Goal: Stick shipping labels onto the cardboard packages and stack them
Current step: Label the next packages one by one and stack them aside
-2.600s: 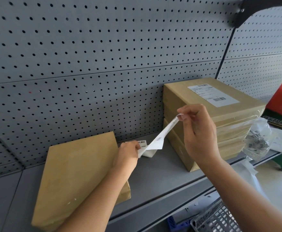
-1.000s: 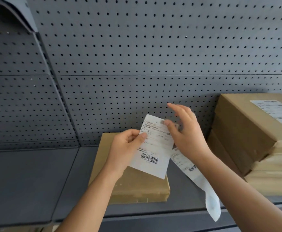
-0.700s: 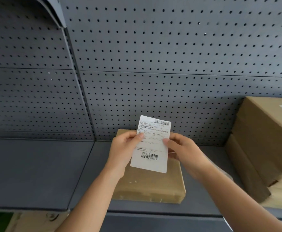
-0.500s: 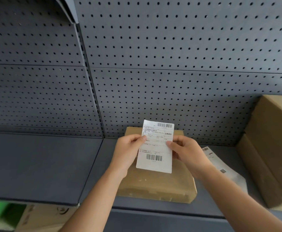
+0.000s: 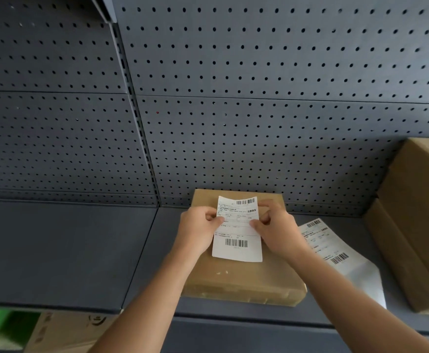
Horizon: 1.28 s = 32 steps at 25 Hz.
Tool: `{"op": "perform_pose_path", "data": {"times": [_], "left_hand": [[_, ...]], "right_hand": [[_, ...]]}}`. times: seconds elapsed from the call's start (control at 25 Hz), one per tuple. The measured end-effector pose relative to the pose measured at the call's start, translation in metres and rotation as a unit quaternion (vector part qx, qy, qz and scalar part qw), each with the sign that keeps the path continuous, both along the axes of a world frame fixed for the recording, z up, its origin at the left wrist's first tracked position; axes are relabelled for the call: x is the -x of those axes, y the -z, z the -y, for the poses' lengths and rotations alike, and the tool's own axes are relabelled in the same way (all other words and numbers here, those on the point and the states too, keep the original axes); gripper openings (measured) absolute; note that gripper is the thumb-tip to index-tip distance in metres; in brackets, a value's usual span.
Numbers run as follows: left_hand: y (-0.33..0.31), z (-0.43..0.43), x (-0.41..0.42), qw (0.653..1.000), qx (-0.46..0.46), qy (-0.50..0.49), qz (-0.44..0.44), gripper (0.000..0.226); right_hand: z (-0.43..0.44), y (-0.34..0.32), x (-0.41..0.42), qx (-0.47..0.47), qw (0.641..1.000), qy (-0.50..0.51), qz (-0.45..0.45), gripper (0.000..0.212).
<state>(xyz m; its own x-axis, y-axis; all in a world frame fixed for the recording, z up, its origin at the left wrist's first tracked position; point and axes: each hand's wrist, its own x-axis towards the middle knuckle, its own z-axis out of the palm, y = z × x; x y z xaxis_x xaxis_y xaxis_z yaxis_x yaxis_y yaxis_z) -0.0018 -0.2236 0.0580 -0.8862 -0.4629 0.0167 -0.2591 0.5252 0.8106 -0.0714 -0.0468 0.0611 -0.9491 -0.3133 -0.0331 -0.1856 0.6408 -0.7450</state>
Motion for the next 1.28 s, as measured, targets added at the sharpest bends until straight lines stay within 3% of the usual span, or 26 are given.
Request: {"op": "perform_pose_path", "data": {"times": [0.4, 0.64, 0.8, 0.92, 1.12, 1.28], "left_hand": [[0.007, -0.001, 0.015, 0.994, 0.083, 0.002, 0.072, 0.029], [0.003, 0.000, 0.011, 0.988, 0.138, 0.025, 0.071, 0.038], [0.009, 0.003, 0.006, 0.957, 0.274, 0.100, 0.006, 0.053], [0.014, 0.004, 0.013, 0.938, 0.291, 0.186, 0.012, 0.055], [0.021, 0.006, 0.020, 0.911, 0.325, 0.238, 0.085, 0.057], [0.021, 0.010, 0.019, 0.910, 0.333, 0.224, 0.104, 0.059]], "right_hand": [[0.010, -0.002, -0.002, -0.049, 0.999, 0.007, -0.011, 0.045], [0.010, -0.001, 0.000, -0.131, 0.991, 0.010, -0.018, 0.042], [0.006, 0.007, 0.000, -0.228, 0.958, -0.021, -0.175, 0.044], [0.015, 0.019, 0.000, -0.198, 0.944, -0.085, -0.250, 0.042], [0.029, 0.032, 0.003, -0.237, 0.936, -0.174, -0.191, 0.077], [0.021, 0.033, 0.005, -0.266, 0.940, -0.148, -0.153, 0.062]]}}
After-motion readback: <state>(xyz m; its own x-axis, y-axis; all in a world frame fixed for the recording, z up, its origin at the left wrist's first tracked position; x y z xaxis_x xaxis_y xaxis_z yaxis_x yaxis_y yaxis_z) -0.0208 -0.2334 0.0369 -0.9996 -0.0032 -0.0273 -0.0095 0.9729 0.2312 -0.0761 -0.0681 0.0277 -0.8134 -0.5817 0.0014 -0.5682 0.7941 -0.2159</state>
